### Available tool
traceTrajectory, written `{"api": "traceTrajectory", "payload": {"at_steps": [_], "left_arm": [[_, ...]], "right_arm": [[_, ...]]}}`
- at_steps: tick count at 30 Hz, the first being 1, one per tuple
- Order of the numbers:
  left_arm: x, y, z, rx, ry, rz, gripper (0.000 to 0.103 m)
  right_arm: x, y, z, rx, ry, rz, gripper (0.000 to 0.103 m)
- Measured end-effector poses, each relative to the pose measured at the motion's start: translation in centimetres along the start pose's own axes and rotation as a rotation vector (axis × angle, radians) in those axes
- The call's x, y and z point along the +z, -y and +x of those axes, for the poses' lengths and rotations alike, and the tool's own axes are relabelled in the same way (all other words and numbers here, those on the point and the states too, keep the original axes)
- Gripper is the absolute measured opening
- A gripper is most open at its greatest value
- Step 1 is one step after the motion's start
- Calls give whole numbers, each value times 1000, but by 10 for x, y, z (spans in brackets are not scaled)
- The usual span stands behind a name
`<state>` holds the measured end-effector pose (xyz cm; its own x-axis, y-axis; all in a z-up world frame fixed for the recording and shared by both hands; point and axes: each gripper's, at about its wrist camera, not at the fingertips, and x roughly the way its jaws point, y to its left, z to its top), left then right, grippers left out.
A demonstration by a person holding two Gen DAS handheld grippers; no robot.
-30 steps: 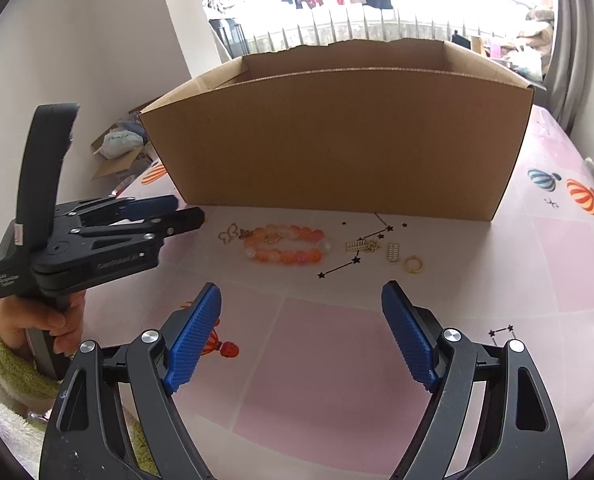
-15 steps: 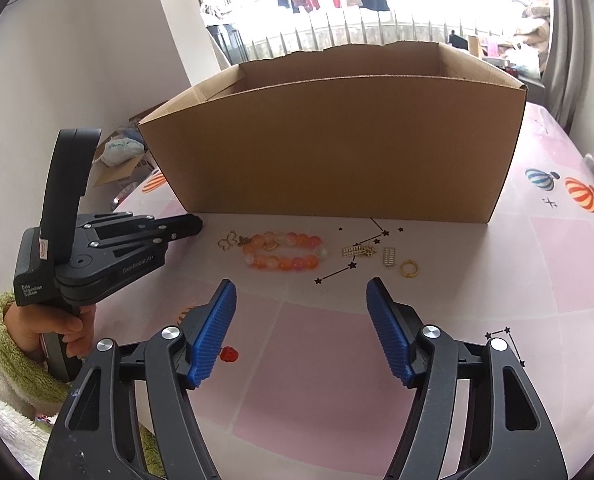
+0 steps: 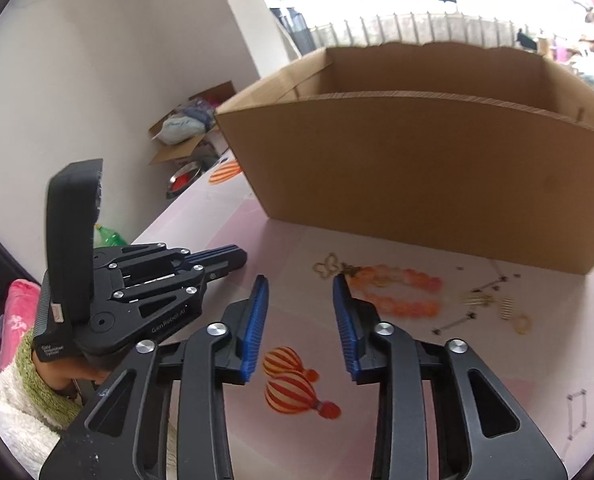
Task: Organize jewelry
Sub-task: 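Reach the right tool toward the gold butterfly charm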
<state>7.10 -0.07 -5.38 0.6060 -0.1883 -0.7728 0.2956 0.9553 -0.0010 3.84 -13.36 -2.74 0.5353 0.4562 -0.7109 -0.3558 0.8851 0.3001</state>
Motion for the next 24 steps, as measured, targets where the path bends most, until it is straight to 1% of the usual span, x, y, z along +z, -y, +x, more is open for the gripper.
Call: {"api": "traceTrajectory", "payload": {"at_steps": [3,7,9,17,22,23,24], "left_arm": [[3,-1,2,-1,2,1,3],[2,-3,3,-13,5,-6,3],[-1,-4,2,-23,5,-18,3],[2,-9,3,-49,10,-38,3],[2,-10,2,-58,14,-42,3],[1,-11,2,-59,15,-43,3],[1,-11,2,-61,16,-43,3]], "right_arm": [[6,1,16,18,-39,9,25],[8,4,34,-30,-84,16,25],[10,4,37,-48,-81,13,24],[23,-10,51,-147,-59,-71,24],[22,-27,60,-217,-51,-165,24],[22,-30,61,-224,-53,-180,23],[22,-32,61,-224,-55,-188,17]]}}
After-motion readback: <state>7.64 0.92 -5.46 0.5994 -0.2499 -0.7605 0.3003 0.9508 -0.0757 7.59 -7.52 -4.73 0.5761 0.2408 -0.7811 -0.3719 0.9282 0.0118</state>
